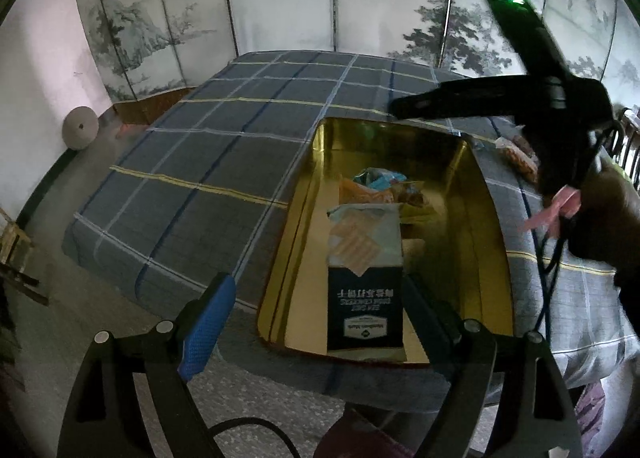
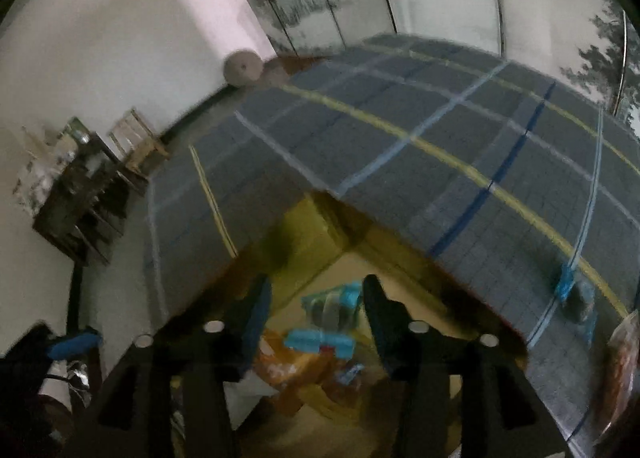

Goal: Organize snacks

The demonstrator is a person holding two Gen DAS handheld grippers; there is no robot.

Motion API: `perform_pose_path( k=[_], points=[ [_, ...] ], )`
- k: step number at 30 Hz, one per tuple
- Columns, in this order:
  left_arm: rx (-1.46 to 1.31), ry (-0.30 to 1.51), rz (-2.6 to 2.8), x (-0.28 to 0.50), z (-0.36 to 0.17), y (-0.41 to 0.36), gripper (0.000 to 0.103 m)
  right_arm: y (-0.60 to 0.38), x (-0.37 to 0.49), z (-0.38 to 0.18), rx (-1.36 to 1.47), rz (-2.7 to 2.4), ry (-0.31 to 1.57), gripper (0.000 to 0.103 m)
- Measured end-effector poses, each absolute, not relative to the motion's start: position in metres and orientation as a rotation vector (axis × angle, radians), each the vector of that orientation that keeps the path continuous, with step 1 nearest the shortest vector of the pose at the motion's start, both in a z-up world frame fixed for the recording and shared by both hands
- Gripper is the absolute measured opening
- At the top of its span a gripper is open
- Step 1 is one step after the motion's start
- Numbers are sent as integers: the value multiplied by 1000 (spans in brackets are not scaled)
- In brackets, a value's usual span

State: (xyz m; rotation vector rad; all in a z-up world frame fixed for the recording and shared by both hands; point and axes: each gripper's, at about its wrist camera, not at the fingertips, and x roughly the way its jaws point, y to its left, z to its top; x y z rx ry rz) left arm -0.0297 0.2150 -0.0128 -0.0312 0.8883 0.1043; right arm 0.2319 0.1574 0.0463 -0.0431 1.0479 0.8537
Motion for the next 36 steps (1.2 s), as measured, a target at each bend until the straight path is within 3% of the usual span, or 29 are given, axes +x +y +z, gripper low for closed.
perform_pose_path(
  k=[5,13,20,21,22,23,27,36],
  points=[
    [-60,863,51,-28,-5,214,82,105,247,68,-109,790,959,54],
    [-62,884,-12,-15,-5,199,82,52,289,37,-372,710,1043,54],
    [-33,918,15,-5,-12,195,82,69,315,3,-496,706,1103,54],
    [-23,916,23,-4,-10,193,82,69,319,-2,-480,708,1125,50],
    [-10,909,29,-3,-8,190,82,67,320,-1,-449,716,1123,37],
    [-2,902,27,-3,-5,188,82,65,322,0,-445,702,1121,37],
    [19,874,-23,-7,7,171,82,43,293,21,-396,678,1073,28],
    [63,908,-254,32,23,85,82,-156,144,71,-75,360,939,28]
  ],
)
